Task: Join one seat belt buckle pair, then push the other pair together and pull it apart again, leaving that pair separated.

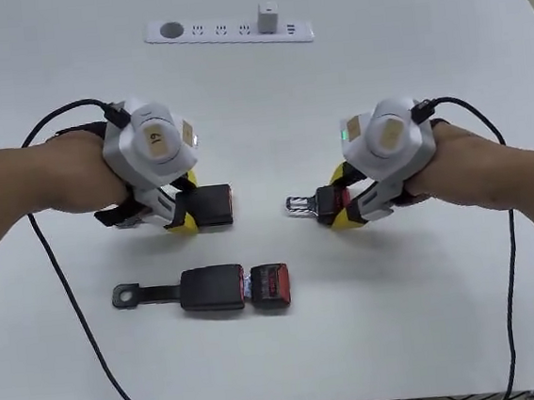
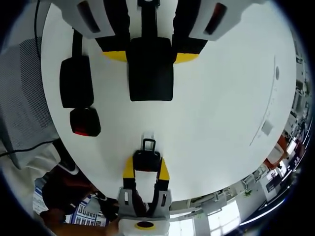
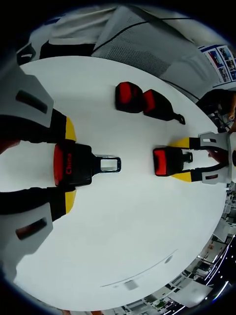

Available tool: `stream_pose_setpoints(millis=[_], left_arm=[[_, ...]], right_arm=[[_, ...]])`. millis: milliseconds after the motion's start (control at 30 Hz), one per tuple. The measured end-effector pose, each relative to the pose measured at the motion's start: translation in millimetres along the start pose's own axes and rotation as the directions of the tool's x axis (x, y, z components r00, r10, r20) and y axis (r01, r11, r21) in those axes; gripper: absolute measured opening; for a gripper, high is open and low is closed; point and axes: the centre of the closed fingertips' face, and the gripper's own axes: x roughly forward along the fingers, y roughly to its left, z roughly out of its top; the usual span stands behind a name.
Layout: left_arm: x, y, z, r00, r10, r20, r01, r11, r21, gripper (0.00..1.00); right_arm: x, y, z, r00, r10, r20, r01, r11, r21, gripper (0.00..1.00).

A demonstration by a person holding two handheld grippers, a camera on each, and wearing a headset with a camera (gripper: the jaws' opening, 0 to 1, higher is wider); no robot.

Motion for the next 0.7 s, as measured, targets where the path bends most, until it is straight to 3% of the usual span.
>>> stream_pose_setpoints(millis=[233,467,567,700], left_arm=[[4.1,3.2,-3.3,1.0000,-0.003,-0.009,0.004,1.000,0.015,0.33],[1.7,-0.9,0.8,0.9996,-0.005,-0.029,0.006,1.000,0.031,0.33],[-0.4,-3.3,3.7,0.9994,-0.005,-0.033,0.006,0.999,0.032,0.33],[2.2,0.1,-1.0,0.9995,-0.003,-0.031,0.004,1.000,0.030,0.33]], right_arm=[[15.7,3.6,26.8,0.9996,-0.002,0.028,0.002,1.000,0.001,0.32],[25.5,8.5,49.8,0.9990,-0.008,0.044,0.008,1.000,0.002,0.32],[26.2,5.8,54.3,0.9986,-0.010,0.053,0.009,1.000,0.015,0.32],[26.7,6.0,59.0,0.9978,-0.017,0.064,0.016,1.000,0.020,0.32]])
